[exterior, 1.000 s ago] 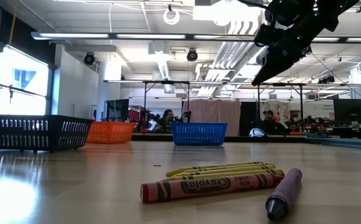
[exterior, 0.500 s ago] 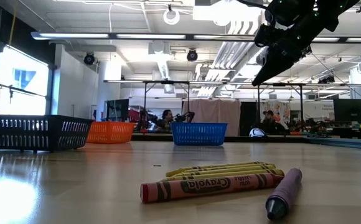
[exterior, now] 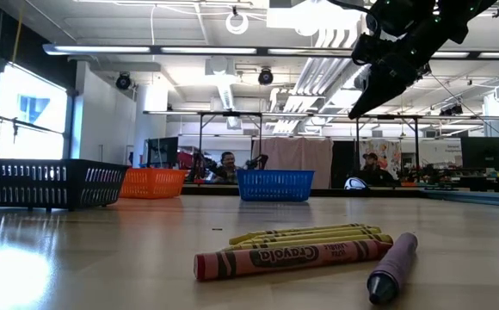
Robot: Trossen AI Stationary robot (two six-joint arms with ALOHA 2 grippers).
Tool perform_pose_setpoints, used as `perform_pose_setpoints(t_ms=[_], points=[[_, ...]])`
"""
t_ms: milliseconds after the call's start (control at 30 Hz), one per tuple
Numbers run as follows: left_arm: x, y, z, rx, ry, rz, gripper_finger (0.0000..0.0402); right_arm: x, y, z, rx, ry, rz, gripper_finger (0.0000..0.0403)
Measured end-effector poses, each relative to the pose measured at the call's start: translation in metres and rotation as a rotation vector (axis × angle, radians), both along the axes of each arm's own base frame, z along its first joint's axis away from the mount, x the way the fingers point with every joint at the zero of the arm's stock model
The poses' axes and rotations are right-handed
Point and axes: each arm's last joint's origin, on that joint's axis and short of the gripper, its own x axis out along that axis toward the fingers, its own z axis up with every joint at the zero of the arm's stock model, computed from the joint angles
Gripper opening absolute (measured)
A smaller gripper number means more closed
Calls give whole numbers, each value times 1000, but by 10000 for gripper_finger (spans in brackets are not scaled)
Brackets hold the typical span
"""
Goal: Sort crayons
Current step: Put the yellow crayon into the orange bin
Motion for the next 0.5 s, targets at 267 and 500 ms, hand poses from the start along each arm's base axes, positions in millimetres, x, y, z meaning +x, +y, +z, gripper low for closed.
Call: perform_pose_setpoints(t_ms=[267,500], points=[[8,7,0,-13,10,24,3,0,0,0,0,0,0,124],[15,14,4,-7,-42,20,1,0,0,0,0,0,0,124]])
